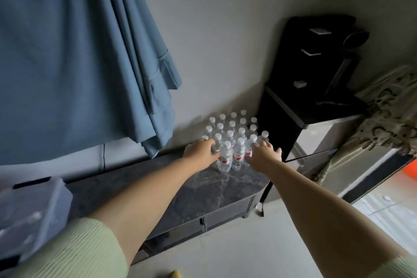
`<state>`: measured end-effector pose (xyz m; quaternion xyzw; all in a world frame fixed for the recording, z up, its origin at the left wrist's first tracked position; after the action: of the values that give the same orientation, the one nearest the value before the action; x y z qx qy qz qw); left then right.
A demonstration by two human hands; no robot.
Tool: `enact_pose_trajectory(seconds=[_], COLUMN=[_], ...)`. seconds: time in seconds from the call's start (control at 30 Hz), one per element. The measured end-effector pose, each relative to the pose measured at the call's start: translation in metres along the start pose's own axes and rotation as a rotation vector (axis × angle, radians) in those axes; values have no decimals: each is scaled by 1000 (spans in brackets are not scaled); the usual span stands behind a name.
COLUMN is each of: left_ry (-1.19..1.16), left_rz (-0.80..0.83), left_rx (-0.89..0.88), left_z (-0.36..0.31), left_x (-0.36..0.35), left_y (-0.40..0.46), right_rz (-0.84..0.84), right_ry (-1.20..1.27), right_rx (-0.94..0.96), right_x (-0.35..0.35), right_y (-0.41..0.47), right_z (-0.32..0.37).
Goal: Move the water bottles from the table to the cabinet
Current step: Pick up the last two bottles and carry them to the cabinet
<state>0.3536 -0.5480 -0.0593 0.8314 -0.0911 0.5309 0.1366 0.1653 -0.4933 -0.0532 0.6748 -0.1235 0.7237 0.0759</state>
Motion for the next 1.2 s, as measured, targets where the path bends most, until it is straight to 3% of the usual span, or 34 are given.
enact_pose_trajectory(seconds=[0.2, 0.43, 0.87, 1.2], left_ry=[-65, 95, 158, 192], left_rz=[-31, -84, -309, -484], left_rx=[161, 177, 654, 1152], left_z=[39, 82, 235, 258], left_x=[47, 121, 246, 259], left_y=[-18, -66, -209, -386], right_rz=[-16, -21, -25, 61], right_ry=[-30, -8, -18, -107], right_rx=[93, 112, 744, 1191], right_x=[23, 47, 57, 17], right_y=[-17, -34, -91, -167], right_z=[45, 111, 370, 478])
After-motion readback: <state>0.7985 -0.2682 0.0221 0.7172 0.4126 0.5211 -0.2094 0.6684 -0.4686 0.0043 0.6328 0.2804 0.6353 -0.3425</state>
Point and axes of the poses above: each hand's wrist, its own y-axis towards the middle knuckle, its own x-axis out of the back of the hand, z = x × y, the point moved 5 cm from there along y, towards the middle knuckle, and after that the axes turned 12 degrees about -z, right-handed, at the moved point
